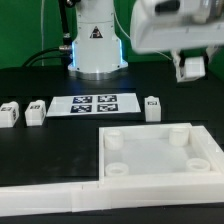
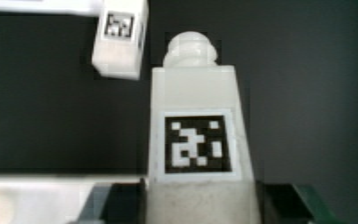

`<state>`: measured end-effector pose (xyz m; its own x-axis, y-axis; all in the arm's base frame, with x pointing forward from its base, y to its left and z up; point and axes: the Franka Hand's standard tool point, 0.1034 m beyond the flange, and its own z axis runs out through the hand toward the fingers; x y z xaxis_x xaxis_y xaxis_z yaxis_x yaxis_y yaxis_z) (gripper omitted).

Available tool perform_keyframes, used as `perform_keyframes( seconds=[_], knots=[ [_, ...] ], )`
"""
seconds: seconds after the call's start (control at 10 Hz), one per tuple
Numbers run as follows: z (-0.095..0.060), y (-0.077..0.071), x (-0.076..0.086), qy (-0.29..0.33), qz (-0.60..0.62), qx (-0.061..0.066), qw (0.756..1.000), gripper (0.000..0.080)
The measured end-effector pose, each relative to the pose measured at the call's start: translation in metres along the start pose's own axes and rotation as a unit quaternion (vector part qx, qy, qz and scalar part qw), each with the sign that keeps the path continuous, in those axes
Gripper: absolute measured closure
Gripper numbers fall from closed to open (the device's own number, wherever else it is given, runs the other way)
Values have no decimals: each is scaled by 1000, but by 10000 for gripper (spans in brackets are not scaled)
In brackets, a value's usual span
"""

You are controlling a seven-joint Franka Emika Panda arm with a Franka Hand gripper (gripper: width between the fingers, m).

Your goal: Assemble one leg

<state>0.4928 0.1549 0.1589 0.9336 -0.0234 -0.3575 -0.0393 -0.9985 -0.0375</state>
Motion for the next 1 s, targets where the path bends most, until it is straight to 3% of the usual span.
perform_keyframes(
  seconds=[0.4, 0.7, 1.0],
  knots=[
    [-1, -3, 10, 187, -23, 21, 982, 508],
    [-50, 34, 56, 334, -59, 24, 940, 508],
    [-70, 32, 59, 460, -52, 42, 886, 508]
  ],
)
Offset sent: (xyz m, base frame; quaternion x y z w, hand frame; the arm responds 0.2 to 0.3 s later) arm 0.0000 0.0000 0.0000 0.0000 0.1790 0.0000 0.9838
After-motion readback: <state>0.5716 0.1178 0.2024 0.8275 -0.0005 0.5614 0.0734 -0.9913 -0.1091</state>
